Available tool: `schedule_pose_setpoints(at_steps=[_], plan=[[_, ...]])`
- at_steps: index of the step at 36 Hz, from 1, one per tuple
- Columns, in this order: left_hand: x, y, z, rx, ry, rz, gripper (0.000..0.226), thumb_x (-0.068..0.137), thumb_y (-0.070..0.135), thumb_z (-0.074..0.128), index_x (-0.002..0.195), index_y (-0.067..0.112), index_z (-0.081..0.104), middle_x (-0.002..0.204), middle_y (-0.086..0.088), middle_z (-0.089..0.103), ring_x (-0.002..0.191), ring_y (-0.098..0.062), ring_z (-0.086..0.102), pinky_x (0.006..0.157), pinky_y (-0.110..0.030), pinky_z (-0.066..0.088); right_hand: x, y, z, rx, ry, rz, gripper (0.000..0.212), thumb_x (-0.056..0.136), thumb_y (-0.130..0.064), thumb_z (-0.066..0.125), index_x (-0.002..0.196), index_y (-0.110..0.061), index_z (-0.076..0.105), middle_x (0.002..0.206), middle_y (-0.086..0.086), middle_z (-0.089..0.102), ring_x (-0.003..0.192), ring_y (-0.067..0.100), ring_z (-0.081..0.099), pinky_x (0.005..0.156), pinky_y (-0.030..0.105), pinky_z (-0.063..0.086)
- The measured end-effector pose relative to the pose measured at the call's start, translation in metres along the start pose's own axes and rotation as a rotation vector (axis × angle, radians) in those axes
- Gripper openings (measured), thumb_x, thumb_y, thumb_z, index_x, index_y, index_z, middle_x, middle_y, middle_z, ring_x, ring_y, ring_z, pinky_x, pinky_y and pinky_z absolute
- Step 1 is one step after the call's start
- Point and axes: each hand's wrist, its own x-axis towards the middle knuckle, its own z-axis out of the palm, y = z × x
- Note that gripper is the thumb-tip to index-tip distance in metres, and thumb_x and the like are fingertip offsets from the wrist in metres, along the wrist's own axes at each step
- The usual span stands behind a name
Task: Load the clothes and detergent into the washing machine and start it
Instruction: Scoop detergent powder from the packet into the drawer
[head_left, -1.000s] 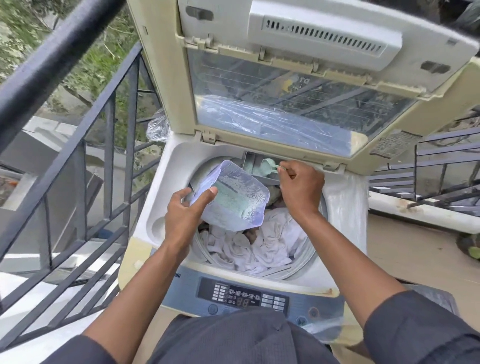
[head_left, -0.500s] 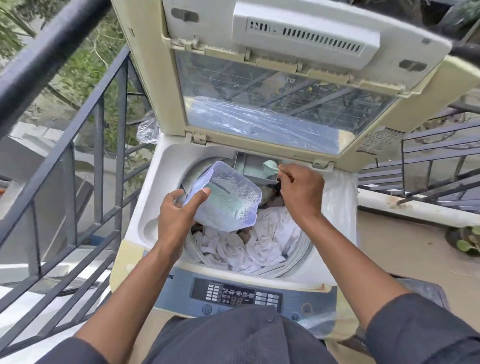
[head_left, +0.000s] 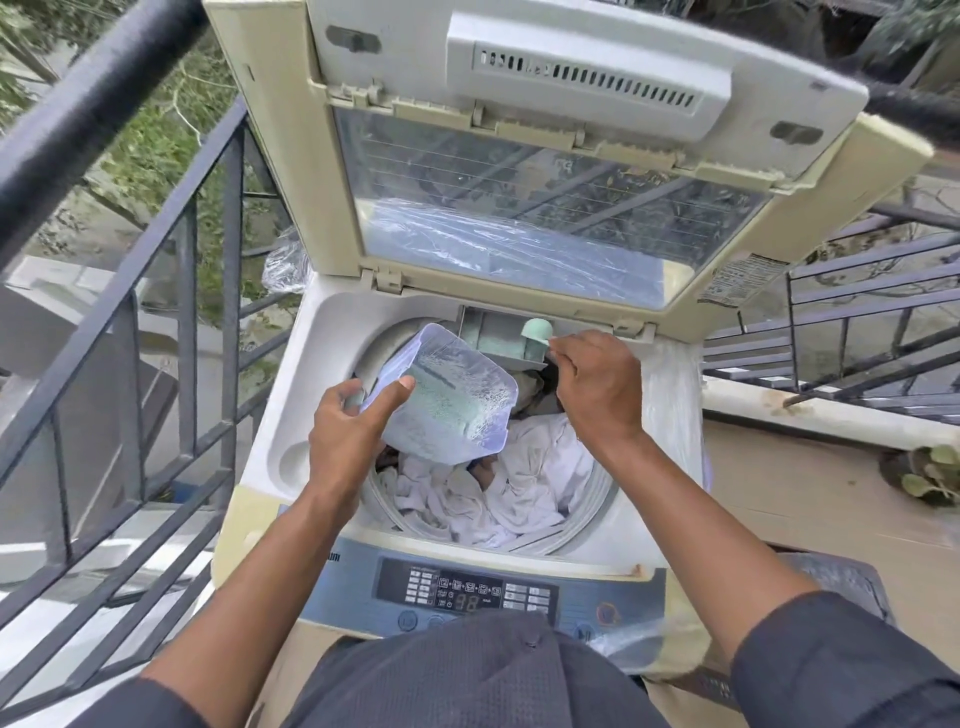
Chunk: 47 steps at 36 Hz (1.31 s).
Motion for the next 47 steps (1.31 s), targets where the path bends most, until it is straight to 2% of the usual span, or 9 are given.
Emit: schedule_pose_setpoints(at_steps=[7, 12, 17, 21, 31, 35, 37, 41, 47], plan=[[-0.005, 0.003, -0.005, 0.002, -0.045, 0.024, 0.107, 0.050, 0.079, 0.085, 0.138, 0.027, 0.055, 0.142, -0.005, 0.061, 0.131, -0.022, 0.061, 0.105, -0.052, 0.057, -0.012, -0.026, -0.018, 0.274, 0.139, 0.128, 0.014, 0.088, -0.006, 0.078, 0.099, -0.013, 0.083, 0.091, -0.003, 0.080, 0.082, 0.013, 0.074, 0.074, 0.033, 0.062], [-0.005, 0.002, -0.014, 0.032, -0.063, 0.047, 0.128, 0.039, 0.093, 0.083, 0.146, 0.029, 0.053, 0.141, -0.007, 0.064, 0.130, -0.020, 0.064, 0.109, -0.054, 0.054, -0.035, -0.052, -0.016, 0.437, 0.022, 0.088, 0.013, 0.085, -0.009, 0.083, 0.097, -0.015, 0.083, 0.088, -0.005, 0.079, 0.074, 0.009, 0.073, 0.067, 0.035, 0.062], [-0.006, 0.007, -0.019, 0.098, -0.121, 0.075, 0.114, 0.042, 0.091, 0.085, 0.139, 0.040, 0.054, 0.137, -0.005, 0.069, 0.127, -0.019, 0.068, 0.109, -0.053, 0.054, -0.044, -0.062, 0.001, 0.317, -0.165, -0.100, 0.010, 0.083, -0.001, 0.083, 0.090, -0.008, 0.084, 0.083, 0.004, 0.079, 0.073, 0.023, 0.072, 0.067, 0.041, 0.059], [-0.007, 0.014, -0.019, 0.169, -0.148, 0.102, 0.117, 0.039, 0.095, 0.081, 0.140, 0.042, 0.054, 0.131, -0.003, 0.073, 0.123, -0.019, 0.070, 0.107, -0.054, 0.055, -0.043, -0.062, 0.015, 0.169, -0.232, -0.267, 0.008, 0.085, 0.003, 0.077, 0.084, -0.005, 0.080, 0.079, 0.009, 0.074, 0.072, 0.032, 0.067, 0.065, 0.042, 0.056], [-0.012, 0.021, -0.023, 0.203, -0.135, 0.097, 0.112, 0.039, 0.097, 0.078, 0.136, 0.045, 0.058, 0.122, -0.005, 0.075, 0.119, -0.020, 0.070, 0.102, -0.057, 0.057, -0.044, -0.056, 0.021, -0.137, -0.445, -0.417, 0.023, 0.075, 0.018, 0.068, 0.082, -0.003, 0.075, 0.077, 0.009, 0.063, 0.074, 0.030, 0.061, 0.061, 0.041, 0.053], [-0.014, 0.024, -0.022, 0.220, -0.109, 0.095, 0.096, 0.049, 0.086, 0.081, 0.133, 0.047, 0.057, 0.119, -0.006, 0.076, 0.116, -0.022, 0.072, 0.103, -0.055, 0.057, -0.047, -0.060, 0.015, -0.125, -0.520, -0.347, 0.027, 0.057, 0.023, 0.066, 0.071, 0.000, 0.070, 0.065, 0.010, 0.057, 0.063, 0.031, 0.060, 0.051, 0.029, 0.037], [-0.014, 0.026, -0.021, 0.235, -0.094, 0.104, 0.094, 0.050, 0.085, 0.080, 0.132, 0.046, 0.057, 0.117, -0.006, 0.077, 0.114, -0.023, 0.072, 0.103, -0.054, 0.057, -0.048, -0.058, 0.017, -0.120, -0.543, -0.283, 0.024, 0.065, 0.017, 0.063, 0.077, -0.002, 0.073, 0.071, 0.011, 0.065, 0.070, 0.034, 0.065, 0.053, 0.031, 0.044], [-0.016, 0.028, -0.019, 0.269, -0.086, 0.128, 0.099, 0.050, 0.086, 0.078, 0.136, 0.045, 0.055, 0.121, -0.004, 0.076, 0.116, -0.024, 0.071, 0.104, -0.053, 0.057, -0.046, -0.056, 0.019, 0.037, -0.546, -0.005, 0.018, 0.088, -0.004, 0.067, 0.094, -0.013, 0.082, 0.091, 0.006, 0.080, 0.088, 0.026, 0.073, 0.076, 0.034, 0.058], [-0.016, 0.029, -0.015, 0.292, -0.093, 0.146, 0.101, 0.052, 0.087, 0.077, 0.140, 0.045, 0.052, 0.132, -0.001, 0.071, 0.124, -0.022, 0.067, 0.107, -0.053, 0.055, -0.046, -0.055, 0.018, 0.209, -0.531, 0.333, 0.006, 0.085, -0.016, 0.081, 0.087, -0.021, 0.084, 0.087, -0.006, 0.080, 0.081, 0.013, 0.074, 0.080, 0.026, 0.059]])
